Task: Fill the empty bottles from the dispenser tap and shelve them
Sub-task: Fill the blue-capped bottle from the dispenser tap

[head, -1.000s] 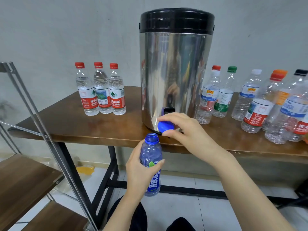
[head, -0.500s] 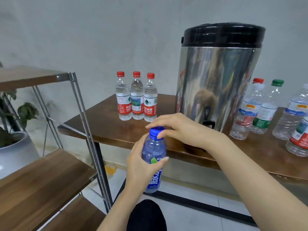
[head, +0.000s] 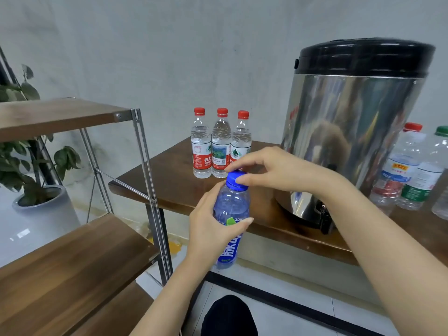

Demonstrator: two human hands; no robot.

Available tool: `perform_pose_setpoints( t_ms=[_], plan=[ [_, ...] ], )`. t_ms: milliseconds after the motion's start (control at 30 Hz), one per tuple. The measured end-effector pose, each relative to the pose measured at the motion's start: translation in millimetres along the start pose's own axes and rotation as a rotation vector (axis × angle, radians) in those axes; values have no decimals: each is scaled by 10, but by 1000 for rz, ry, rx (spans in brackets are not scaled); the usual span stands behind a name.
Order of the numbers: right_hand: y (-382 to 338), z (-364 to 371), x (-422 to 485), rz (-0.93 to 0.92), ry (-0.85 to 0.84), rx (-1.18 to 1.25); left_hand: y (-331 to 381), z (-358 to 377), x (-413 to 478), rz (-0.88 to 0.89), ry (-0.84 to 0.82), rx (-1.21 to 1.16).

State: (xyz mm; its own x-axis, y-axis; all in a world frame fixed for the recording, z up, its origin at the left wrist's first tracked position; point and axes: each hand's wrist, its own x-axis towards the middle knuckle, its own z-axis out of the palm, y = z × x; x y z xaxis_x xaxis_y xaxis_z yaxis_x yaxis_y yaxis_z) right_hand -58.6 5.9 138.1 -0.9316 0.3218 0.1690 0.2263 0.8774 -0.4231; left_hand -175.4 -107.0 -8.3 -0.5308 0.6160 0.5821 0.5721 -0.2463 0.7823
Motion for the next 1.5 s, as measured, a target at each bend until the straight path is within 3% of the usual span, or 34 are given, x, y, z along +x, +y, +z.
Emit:
perform_pose_setpoints(
  t_ms=[133,267,433,600,767,900,1033,1233,1500],
  plan=[
    [-75,25,158,87,192,-283,-1,-27,98,-17,-20,-17],
    [-52,-31,234,12,111,12,-11,-53,233,-46,34,-39],
    [1,28,457,31,328,60,-10,-17,485,-71,48,-70],
    [337,348,445,153,576,266,-145,8,860,-81,84,-120],
    [666,1139,471,296,309,329,-406,179,1179,-106,105,-72],
    [693,1511,795,320,579,444,-476,391,1319,-135,64,-117],
    [787,1596,902,428,765,288,-651,421,1281,-143,-89,-224],
    [1048,1598,1125,635,988,125,-1234,415,1297,-188,8,329],
    [1392,1481,1358,737,1045,92,-1301,545,1391,-233,-63,470]
  ],
)
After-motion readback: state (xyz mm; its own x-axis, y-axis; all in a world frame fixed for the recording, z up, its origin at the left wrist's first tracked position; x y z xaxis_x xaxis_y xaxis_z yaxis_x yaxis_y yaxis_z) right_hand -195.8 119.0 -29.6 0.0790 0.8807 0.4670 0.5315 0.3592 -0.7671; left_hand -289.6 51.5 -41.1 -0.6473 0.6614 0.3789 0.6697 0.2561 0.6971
